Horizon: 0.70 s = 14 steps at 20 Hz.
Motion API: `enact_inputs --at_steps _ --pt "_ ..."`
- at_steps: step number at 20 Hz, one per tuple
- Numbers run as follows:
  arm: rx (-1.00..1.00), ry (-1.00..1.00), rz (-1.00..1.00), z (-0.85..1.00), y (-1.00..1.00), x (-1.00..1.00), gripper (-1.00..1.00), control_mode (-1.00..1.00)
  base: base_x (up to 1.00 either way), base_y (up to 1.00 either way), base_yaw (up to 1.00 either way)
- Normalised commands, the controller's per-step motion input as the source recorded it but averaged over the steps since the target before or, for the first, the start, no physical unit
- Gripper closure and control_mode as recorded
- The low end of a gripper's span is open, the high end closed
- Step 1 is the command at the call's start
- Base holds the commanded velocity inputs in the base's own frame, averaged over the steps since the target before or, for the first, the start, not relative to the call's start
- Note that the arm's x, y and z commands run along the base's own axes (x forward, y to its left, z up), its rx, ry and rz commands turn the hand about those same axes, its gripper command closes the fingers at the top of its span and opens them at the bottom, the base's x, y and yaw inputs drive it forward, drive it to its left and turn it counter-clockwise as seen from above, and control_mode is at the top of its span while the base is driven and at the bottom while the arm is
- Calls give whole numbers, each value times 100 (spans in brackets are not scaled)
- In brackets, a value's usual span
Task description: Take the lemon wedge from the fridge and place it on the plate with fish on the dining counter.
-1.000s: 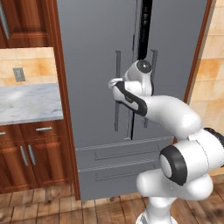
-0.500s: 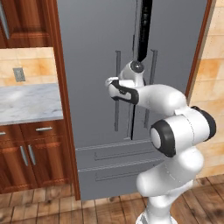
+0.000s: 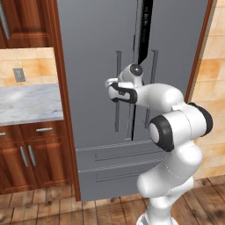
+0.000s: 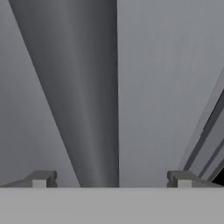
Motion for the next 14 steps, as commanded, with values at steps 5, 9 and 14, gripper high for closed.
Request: enact_inputs --at_steps 5,9,14 --pt "0 0 0 -1 2 3 100 -100 0 0 0" --pt "0 0 0 0 0 0 100 -100 0 0 0" --pt "0 -3 0 21 3 -21 100 -100 0 0 0"
